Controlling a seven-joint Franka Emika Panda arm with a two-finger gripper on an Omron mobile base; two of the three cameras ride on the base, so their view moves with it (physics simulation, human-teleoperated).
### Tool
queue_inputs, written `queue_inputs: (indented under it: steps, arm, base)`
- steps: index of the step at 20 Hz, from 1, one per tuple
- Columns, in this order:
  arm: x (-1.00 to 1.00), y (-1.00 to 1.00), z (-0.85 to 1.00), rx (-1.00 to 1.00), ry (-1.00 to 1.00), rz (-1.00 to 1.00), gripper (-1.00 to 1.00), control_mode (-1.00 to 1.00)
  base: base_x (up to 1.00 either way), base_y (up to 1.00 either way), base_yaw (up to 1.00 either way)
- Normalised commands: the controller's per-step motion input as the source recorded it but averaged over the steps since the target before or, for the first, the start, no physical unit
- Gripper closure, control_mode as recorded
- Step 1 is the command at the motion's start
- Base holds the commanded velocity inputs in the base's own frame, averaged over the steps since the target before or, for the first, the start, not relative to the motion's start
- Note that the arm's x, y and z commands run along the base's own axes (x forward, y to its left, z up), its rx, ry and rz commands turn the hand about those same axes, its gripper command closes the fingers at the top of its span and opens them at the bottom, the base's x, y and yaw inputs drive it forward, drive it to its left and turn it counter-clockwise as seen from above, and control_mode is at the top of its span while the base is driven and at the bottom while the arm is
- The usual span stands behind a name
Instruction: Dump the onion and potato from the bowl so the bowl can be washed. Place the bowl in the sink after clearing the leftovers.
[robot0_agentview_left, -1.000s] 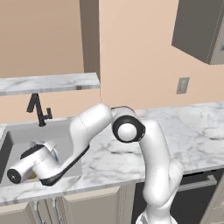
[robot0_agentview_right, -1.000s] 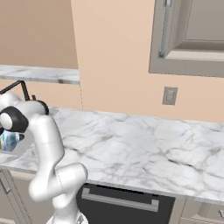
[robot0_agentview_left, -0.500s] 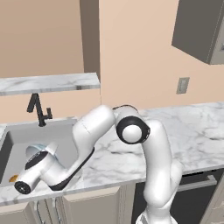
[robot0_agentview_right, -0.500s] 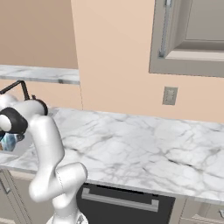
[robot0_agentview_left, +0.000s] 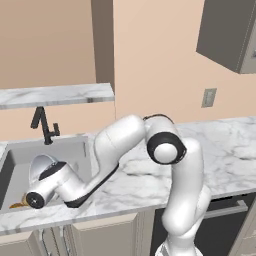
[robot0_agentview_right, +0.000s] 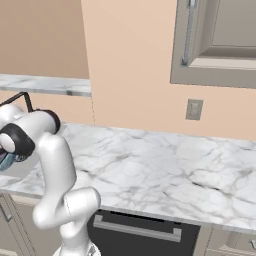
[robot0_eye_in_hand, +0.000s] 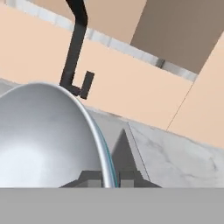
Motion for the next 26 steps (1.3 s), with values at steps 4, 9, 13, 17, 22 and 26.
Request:
queue_inputs:
  steps: [4, 9, 13, 17, 22, 26]
  arm:
    - [0.13, -0.36, 0.04, 0.31, 0.04, -0.10, 1.00, -1.00]
    - [0.80, -0.07, -0.08, 0.19, 0.38, -0.16, 1.00, -1.00]
    - [0.37, 0.00, -0.01, 0.23, 0.38, -0.03, 1.00, -1.00]
    - [0.06, 0.00, -0.70, 0.03, 0.21, -0.01, 1.00, -1.00]
    - [0.18, 0.00, -0.72, 0.00, 0.15, -0.05, 1.00, -1.00]
    - [0.16, 0.08, -0.07, 0.00, 0.09, -0.11, -1.00, -1.00]
  base:
    - [0.00, 0.00, 0.00]
    - [0.00, 0.00, 0.00]
    - [0.00, 0.00, 0.00]
    - [0.00, 0.00, 0.00]
    - [0.00, 0.00, 0.00]
    - [0.00, 0.00, 0.00]
